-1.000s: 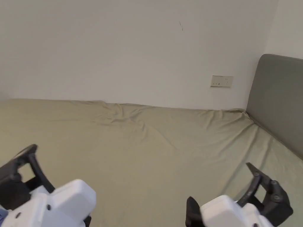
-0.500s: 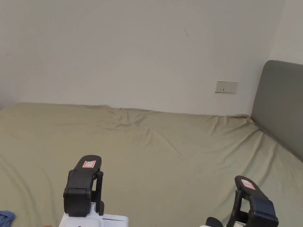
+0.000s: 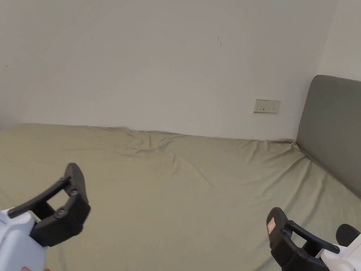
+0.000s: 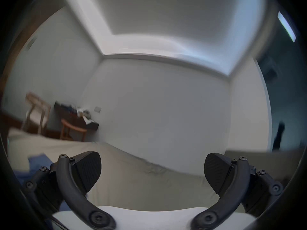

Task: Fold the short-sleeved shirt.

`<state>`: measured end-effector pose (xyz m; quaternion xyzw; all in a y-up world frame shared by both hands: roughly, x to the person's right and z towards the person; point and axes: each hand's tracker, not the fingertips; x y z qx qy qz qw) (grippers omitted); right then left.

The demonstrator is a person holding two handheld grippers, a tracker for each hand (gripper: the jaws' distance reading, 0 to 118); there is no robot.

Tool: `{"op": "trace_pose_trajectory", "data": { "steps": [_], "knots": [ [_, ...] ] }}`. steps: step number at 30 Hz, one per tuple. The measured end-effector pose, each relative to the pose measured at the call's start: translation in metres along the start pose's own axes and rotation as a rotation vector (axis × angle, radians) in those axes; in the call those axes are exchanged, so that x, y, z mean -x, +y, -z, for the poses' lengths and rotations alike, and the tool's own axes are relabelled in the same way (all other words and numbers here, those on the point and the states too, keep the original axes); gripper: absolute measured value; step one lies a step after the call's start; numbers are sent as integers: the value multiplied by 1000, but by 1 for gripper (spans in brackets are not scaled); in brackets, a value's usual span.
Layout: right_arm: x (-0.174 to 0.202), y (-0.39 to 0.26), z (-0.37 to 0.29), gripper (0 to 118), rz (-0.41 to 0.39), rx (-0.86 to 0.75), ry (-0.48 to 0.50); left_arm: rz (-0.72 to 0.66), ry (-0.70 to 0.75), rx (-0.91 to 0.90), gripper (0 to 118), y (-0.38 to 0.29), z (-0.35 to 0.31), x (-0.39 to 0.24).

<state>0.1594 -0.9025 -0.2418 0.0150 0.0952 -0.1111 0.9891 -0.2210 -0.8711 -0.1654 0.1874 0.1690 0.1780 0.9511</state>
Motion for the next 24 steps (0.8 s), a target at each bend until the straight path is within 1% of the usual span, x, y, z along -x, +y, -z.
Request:
{"op": "trace_pose_trajectory", "data": {
  "steps": [1,3,4,5,6,8,10,12,13,14,16,17,18,20,22,24],
  "knots": [
    [1,-1,-1,118,-83,2,-33,-12,15,-6,118,1,1,4],
    [8,-3,-2,118,-231,-3,-91,73,35,50,118,1,5,1],
    [14,-5,-2,118,-293,-2,-107,177,35,133,118,-1,8,0],
    [16,-6,-1,118,-328,2,-110,258,40,184,118,-4,12,-2],
    [18,-6,-1,118,-345,10,-104,351,52,244,118,-8,15,-4],
    [21,-7,1,118,-326,9,-99,490,47,293,118,-20,18,-12],
    [23,-8,1,118,-297,-7,-92,574,61,277,118,-32,15,-16],
    [24,-8,3,118,-287,-11,-82,564,68,247,118,-39,10,-19],
    [26,-8,5,118,-300,6,-66,559,59,246,118,-40,9,-20],
    [28,-9,7,118,-325,33,-59,537,35,258,118,-39,9,-21],
    [31,-11,9,118,-384,78,-76,518,-19,288,118,-37,10,-23],
    [33,-14,9,118,-402,69,-84,523,-25,284,118,-38,10,-26],
    [34,-16,8,118,-404,46,-90,530,-34,280,118,-39,9,-29],
    [32,-15,8,118,-385,38,-81,554,-52,267,118,-40,8,-33],
    [29,-13,7,118,-329,37,-57,561,-69,266,118,-42,8,-37],
    [25,-10,8,118,-310,37,-48,557,-70,265,118,-45,9,-39]
  ]
}}
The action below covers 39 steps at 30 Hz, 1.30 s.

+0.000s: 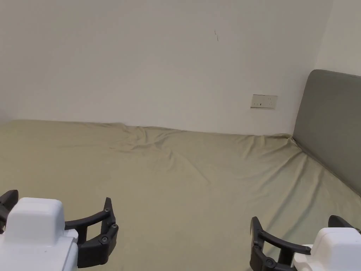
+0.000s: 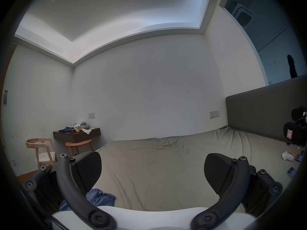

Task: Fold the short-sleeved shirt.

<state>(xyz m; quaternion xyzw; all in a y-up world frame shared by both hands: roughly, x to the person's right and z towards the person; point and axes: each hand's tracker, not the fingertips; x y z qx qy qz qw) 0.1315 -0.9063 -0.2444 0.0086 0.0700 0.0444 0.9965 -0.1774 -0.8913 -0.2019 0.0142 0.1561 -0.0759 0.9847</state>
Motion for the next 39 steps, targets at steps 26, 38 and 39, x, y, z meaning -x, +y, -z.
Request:
{"op": "trace_pose_trajectory", "data": {
  "steps": [26,38,39],
  "knots": [
    [-18,6,-17,2,108,18,12,-67,-11,144,0,8,2,11],
    [122,25,33,2,131,-18,547,-8,384,198,0,-3,-83,127],
    [141,26,35,2,140,-17,608,15,440,215,0,-5,-94,139]
  ]
}}
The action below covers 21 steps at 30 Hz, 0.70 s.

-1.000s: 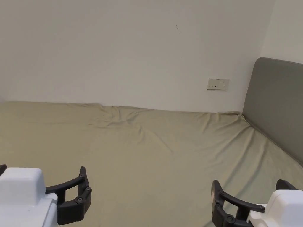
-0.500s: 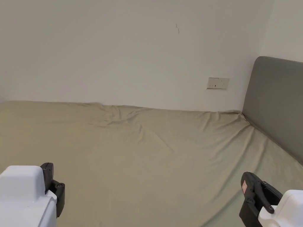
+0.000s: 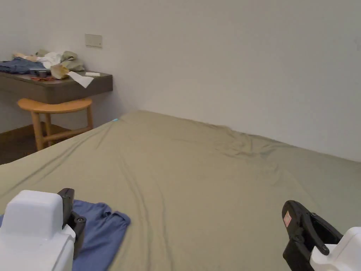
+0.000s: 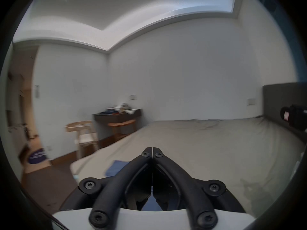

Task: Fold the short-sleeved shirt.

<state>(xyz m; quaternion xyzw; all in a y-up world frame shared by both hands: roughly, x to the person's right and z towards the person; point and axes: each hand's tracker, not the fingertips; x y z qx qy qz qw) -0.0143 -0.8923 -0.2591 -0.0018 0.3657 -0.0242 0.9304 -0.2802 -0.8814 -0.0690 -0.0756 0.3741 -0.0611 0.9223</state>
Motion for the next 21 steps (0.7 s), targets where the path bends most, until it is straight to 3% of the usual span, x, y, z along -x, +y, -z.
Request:
{"op": "trace_pose_trajectory", "data": {
  "steps": [4,6,10,15,21],
  "knots": [
    [55,-6,39,2,39,18,213,-27,168,69,0,-15,-15,55],
    [84,-10,51,2,44,35,316,-119,207,98,0,-22,-20,82],
    [119,-15,67,2,43,75,449,-202,277,141,0,-34,-20,114],
    [127,-22,78,2,40,118,481,-240,275,194,0,-52,3,122],
    [107,-38,89,2,33,191,384,-315,82,300,0,-84,64,104]
  ]
}}
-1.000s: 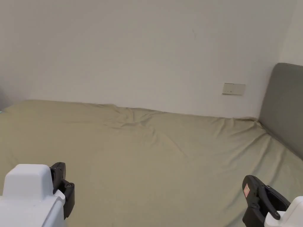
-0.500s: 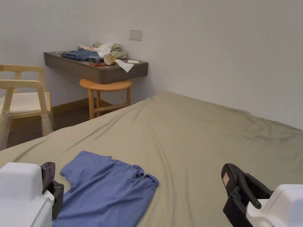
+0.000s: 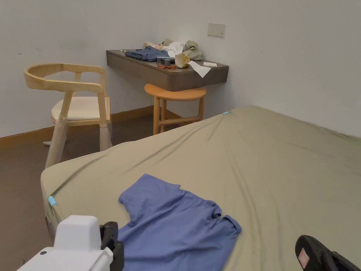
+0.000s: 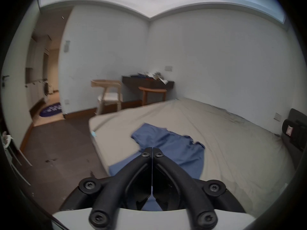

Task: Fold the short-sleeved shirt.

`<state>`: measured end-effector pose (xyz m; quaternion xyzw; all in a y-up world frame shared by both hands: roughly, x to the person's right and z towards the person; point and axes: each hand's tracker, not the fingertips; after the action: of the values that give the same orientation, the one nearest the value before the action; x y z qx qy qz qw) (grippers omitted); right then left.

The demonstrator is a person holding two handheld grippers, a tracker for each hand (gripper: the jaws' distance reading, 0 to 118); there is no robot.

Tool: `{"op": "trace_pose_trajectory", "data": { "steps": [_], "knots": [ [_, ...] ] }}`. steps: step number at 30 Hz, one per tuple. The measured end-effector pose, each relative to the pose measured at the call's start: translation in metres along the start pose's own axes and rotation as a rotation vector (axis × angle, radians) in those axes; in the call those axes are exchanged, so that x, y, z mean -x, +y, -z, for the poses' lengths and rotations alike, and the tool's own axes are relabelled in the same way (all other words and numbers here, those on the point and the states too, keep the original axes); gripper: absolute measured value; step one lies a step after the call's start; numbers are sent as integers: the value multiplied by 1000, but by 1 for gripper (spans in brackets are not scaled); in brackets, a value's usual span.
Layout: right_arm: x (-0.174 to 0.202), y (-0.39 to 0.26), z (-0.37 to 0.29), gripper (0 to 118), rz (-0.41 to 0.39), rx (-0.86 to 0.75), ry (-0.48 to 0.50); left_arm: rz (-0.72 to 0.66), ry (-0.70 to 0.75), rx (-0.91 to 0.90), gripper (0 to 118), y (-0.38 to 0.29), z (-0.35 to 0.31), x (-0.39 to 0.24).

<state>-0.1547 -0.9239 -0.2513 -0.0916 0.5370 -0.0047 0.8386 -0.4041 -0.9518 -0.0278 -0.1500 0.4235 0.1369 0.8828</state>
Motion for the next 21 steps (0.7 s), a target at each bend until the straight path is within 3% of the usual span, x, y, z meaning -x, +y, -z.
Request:
{"op": "trace_pose_trajectory", "data": {
  "steps": [3,6,7,8,10,12,13,15,21],
  "knots": [
    [-16,-8,3,2,15,39,-55,-129,-184,126,0,-5,50,2],
    [-29,-16,6,2,20,85,-100,-209,-242,228,3,-13,104,0],
    [-33,-19,7,2,16,102,-115,-197,-232,266,18,-15,122,0],
    [-35,-22,8,2,12,119,-128,-165,-215,299,43,-20,139,-3],
    [-41,-28,11,2,12,155,-146,-102,-179,289,63,-29,166,-11],
    [-44,-33,15,2,15,182,-149,-39,-145,300,96,-39,190,-20],
    [-46,-35,17,2,16,193,-150,-27,-134,295,103,-42,199,-24],
    [-48,-39,21,2,16,213,-154,-13,-136,281,98,-47,217,-33],
    [-53,-43,22,2,-12,260,-193,94,-186,329,98,-60,270,-73]
  ]
}}
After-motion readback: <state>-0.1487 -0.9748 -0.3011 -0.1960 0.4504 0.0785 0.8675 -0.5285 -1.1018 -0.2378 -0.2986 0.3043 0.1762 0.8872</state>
